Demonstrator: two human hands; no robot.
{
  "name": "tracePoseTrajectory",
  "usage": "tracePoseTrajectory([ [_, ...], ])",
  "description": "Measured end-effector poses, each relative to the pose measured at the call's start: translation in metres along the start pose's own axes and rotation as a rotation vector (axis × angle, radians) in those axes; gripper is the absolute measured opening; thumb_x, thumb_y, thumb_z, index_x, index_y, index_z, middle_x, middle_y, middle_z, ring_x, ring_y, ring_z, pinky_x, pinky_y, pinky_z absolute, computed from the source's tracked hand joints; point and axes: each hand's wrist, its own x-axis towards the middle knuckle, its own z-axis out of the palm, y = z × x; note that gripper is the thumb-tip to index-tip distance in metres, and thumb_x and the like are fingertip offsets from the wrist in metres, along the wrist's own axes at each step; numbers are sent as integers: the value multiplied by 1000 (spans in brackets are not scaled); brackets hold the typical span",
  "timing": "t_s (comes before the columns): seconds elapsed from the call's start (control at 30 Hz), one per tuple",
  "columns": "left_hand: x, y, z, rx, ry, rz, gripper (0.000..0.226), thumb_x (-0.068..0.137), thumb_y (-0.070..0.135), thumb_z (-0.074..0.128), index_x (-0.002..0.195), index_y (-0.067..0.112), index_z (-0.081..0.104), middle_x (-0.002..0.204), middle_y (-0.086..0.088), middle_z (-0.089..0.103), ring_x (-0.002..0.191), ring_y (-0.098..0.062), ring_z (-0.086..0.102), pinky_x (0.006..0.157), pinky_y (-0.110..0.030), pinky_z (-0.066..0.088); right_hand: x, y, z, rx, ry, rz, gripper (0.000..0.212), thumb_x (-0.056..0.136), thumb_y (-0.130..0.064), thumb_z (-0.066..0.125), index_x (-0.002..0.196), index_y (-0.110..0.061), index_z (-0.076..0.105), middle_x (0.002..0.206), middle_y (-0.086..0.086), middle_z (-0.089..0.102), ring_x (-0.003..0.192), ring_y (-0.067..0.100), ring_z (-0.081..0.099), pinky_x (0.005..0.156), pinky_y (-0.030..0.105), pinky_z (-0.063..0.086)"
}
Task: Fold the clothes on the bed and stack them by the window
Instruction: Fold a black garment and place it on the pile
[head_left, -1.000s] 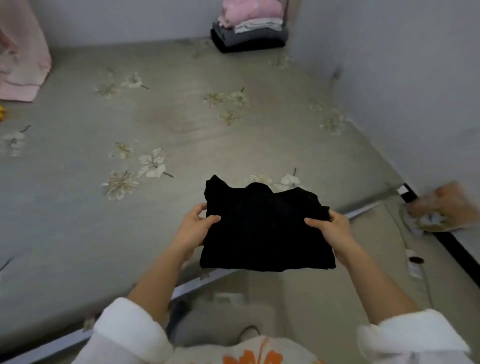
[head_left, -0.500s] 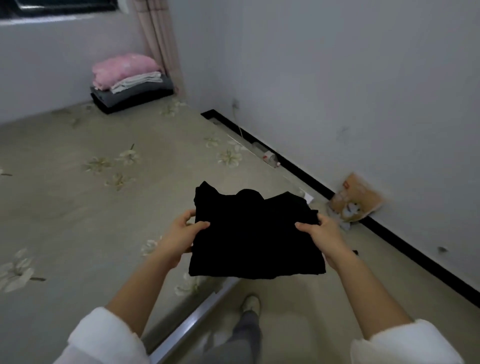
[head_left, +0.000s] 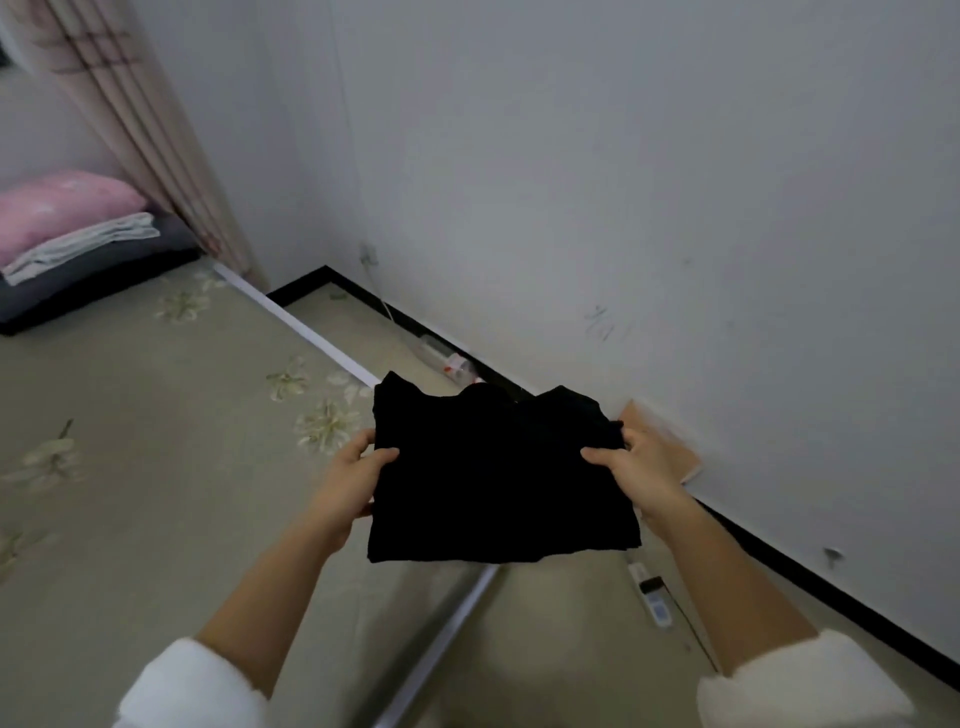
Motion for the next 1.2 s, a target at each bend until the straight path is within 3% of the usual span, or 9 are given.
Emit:
tracePoseTrajectory([
  [0.1, 44, 27, 30, -2, 11, 11, 23, 97, 21, 49, 116, 29, 59, 94, -2, 69, 78, -14, 67, 62, -30, 51, 60, -17, -24, -24, 6, -1, 14, 84, -12, 70, 94, -19, 64, 89, -2, 70, 77, 14, 68, 59, 25, 52],
  [0.2, 91, 48, 60, -30, 28, 23, 26, 97, 21, 49, 120, 28, 57, 102, -4, 69, 88, -17, 67, 66, -32, 51, 128, -32, -47, -21, -25, 5, 15, 83, -9, 70, 97, -13, 67, 90, 5, 73, 78, 23, 71, 71, 36, 58],
  [0.4, 178, 80, 125, -141, 201, -29, 32, 96, 20, 51, 128, 26, 55, 111, -5, 66, 100, -22, 64, 75, -38, 51, 264, -78, -85, -80, -211, -39, 22, 85, -6, 66, 105, -15, 66, 97, 1, 72, 85, 20, 70, 71, 32, 57],
  [0.47, 199, 91, 147, -177, 244, -51, 33, 97, 20, 50, 130, 25, 53, 111, -6, 65, 99, -23, 64, 75, -37, 51, 303, -96, -96, -124, -276, -42, 20, 86, -5, 65, 102, -16, 66, 95, -1, 71, 82, 16, 70, 62, 24, 54],
  [0.63, 240, 115, 178, -230, 412, -62, 30, 96, 19, 52, 126, 26, 54, 94, -3, 69, 82, -18, 69, 66, -32, 54, 386, -131, -100, -186, -363, -28, 17, 85, -5, 62, 95, -18, 66, 90, 3, 72, 80, 17, 70, 64, 27, 54],
  [0.77, 270, 125, 179, -291, 514, -74, 26, 96, 18, 52, 120, 27, 57, 85, -1, 71, 71, -14, 70, 60, -29, 54, 436, -152, -74, -207, -460, -44, 19, 85, -5, 61, 93, -21, 67, 87, 1, 73, 74, 14, 71, 58, 24, 53],
  [0.9, 300, 140, 157, -313, 631, -82, 28, 95, 20, 54, 122, 27, 57, 100, -3, 70, 76, -12, 70, 58, -26, 51, 479, -175, -30, -229, -524, -61, 19, 83, -6, 64, 92, -23, 67, 90, 1, 72, 80, 17, 70, 61, 25, 53],
  [0.97, 318, 147, 137, -331, 669, -80, 31, 95, 20, 54, 125, 24, 56, 107, -3, 68, 82, -14, 68, 58, -27, 50, 501, -186, -2, -231, -570, -68, 20, 83, -5, 65, 92, -24, 66, 91, 0, 72, 81, 17, 69, 62, 25, 53],
  [1.2, 397, 177, 26, -376, 782, -36, 30, 93, 21, 56, 123, 26, 58, 96, -1, 70, 80, -15, 68, 61, -30, 52, 583, -249, 132, -258, -674, -115, 20, 82, -4, 66, 96, -18, 67, 92, 2, 72, 82, 16, 69, 61, 21, 52],
])
